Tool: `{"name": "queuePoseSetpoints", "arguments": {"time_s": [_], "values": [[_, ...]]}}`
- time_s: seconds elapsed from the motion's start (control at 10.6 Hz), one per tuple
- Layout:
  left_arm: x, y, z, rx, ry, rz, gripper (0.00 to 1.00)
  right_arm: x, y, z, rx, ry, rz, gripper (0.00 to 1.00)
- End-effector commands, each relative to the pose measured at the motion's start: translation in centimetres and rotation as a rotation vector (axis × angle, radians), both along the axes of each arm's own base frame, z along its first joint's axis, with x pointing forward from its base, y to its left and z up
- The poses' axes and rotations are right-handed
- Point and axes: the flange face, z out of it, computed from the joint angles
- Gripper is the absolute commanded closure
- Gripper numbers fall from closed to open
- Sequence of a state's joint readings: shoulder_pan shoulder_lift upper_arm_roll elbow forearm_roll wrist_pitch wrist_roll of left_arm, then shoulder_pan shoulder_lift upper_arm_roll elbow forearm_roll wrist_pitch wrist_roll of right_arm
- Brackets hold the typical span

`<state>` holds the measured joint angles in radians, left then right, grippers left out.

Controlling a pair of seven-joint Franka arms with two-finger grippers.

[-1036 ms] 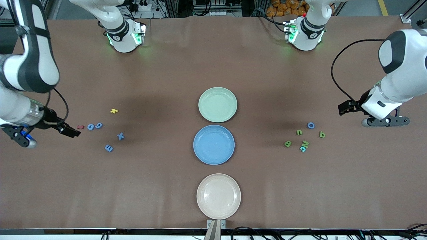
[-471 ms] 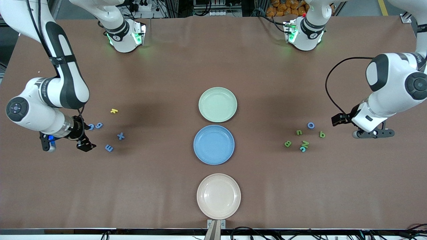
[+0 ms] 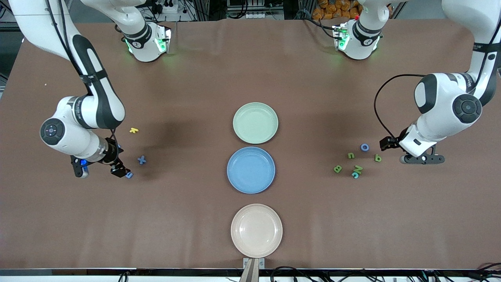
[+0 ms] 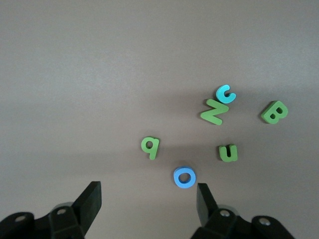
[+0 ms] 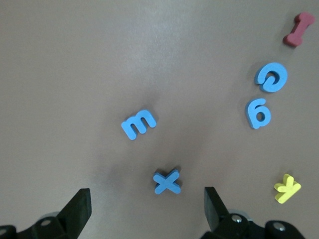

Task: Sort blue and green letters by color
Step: 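Grasp the blue x with the right gripper while the left gripper lowers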

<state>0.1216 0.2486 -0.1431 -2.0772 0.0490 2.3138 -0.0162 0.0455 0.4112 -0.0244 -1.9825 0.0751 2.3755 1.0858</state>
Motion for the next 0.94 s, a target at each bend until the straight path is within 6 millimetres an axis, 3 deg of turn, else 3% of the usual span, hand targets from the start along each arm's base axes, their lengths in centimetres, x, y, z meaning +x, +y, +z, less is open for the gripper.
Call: {"name": "queuePoseSetpoints", "arguments": {"time_s": [0.0,0.57,0.66,0.75,0.85], "values": [[0.4,1.3,-2.1,0.002,-0.021,-0.067,0.17,-1.2,1.0,-3.2,0.004,-0.019,-0.003,0.0],[-0.4,1.5,-6.9,-0.014,-0.059,-0.11,0.21,-4.0,2.6,-9.1,0.003,0.004,0.047,0.0],[-0.5,2.4,-7.7,-0.015,-0.057,-0.108,0.21,-4.3,2.5,-9.4,0.001,0.006,0.073,0.09],[-0.5,2.6,-8.4,-0.018,-0.057,-0.114,0.21,-4.7,2.3,-9.8,0.001,0.012,0.113,0.32],[-0.4,2.6,-8.8,-0.019,-0.06,-0.113,0.24,-4.7,2.2,-9.8,0.002,0.013,0.141,0.76]]}}
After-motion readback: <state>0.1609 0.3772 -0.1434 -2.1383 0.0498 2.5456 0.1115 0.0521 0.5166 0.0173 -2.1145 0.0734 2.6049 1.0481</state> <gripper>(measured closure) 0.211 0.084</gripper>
